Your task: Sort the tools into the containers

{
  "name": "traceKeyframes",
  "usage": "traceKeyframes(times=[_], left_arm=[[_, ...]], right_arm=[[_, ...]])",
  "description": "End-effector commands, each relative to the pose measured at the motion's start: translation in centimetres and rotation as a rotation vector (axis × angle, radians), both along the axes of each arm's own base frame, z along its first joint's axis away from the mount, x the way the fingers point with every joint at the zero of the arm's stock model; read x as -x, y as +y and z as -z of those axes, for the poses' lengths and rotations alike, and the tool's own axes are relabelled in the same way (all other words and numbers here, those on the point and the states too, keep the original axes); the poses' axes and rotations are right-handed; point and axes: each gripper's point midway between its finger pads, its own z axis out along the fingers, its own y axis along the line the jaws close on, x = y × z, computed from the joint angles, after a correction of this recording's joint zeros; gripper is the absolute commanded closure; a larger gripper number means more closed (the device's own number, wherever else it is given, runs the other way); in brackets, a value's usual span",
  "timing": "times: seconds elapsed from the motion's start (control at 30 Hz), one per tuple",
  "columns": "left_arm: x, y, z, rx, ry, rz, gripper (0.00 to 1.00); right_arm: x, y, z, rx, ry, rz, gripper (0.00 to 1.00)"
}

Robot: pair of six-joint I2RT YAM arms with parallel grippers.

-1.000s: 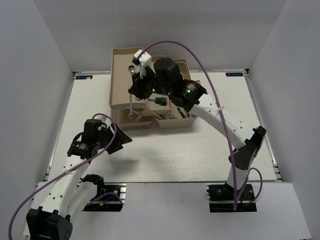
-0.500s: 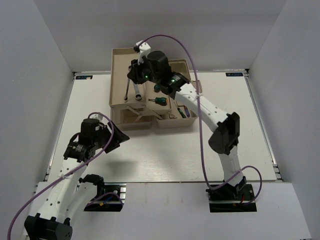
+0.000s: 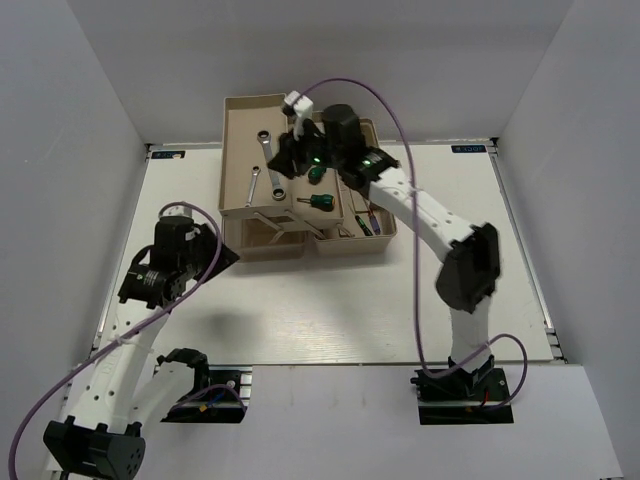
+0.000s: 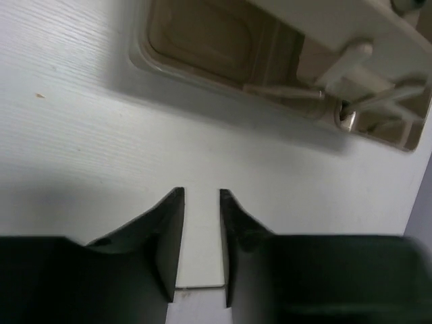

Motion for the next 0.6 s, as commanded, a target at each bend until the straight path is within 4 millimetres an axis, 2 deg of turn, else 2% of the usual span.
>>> traceKeyframes(times=[0.0,0.03,0.07,0.1,0.13,0.17,0.2,0.23,0.27,0.3,0.33,0.43,0.47,0.53,0.57], left_arm=[[0.3,3.6,-1.9,-0.13,-0.027,-0.137,0.69],[1.0,4.2,-1.5,-0.158,0.006,-0.155,0.8],[1.6,4.7,-1.7,-0.159,0.002,-0.183,0.89],[1.9,5.3,-1.6,-0.163,0.008,-0.233,0.99],[2.6,5.6,-0.5,-0.17,0.037,-0.248,0.99],[3.1,5.7,0.1,-0.166,0.053,-0.256,0.99],[3.5,5.7,0.2,-0.151,0.04,-0.268,0.94],[3.9,5.7,1.3,-0.135,0.062,-0.289,0.72],[4.2,5.7,1.6,-0.127,0.064,-0.296,0.59],[4.5,5.8,2.3,-0.123,0.076,-0.304,0.48],[4.6,5.6,2.0,-0.102,0.06,-0.304,0.36],[5.1,5.7,2.6,-0.109,0.08,-0.303,0.3],[5.2,5.5,2.6,-0.103,0.083,-0.297,0.29],[5.3,5.4,2.7,-0.09,0.084,-0.297,0.29],[5.5,5.2,3.0,-0.076,0.089,-0.295,0.29]], right_arm=[[7.5,-2.8,-6.6,-0.117,-0.28,-0.389,0.83],[10.5,-4.0,-8.1,-0.116,-0.425,-0.544,0.99],[13.6,-4.9,-4.8,-0.069,-0.301,-0.678,1.0],[16.0,-5.8,-2.8,-0.063,-0.281,-0.786,1.0],[16.9,-6.2,-1.5,-0.038,-0.381,-0.847,1.0],[17.9,-6.3,-1.3,-0.043,-0.395,-0.873,1.0],[18.6,-6.6,1.8,-0.018,-0.34,-0.887,0.93],[19.1,-6.6,2.1,-0.002,-0.378,-0.892,0.6],[20.3,-5.8,3.1,0.018,-0.439,-0.936,0.49],[19.4,-5.5,4.4,0.095,-0.51,-0.913,0.44],[20.7,-5.1,6.0,0.132,-0.494,-0.947,0.34],[20.1,-2.9,9.3,0.252,-0.621,-0.917,0.31],[19.7,-2.5,10.3,0.271,-0.607,-0.898,0.31],[18.4,-0.7,11.2,0.302,-0.675,-0.853,0.29],[18.5,0.3,10.9,0.285,-0.688,-0.832,0.29]])
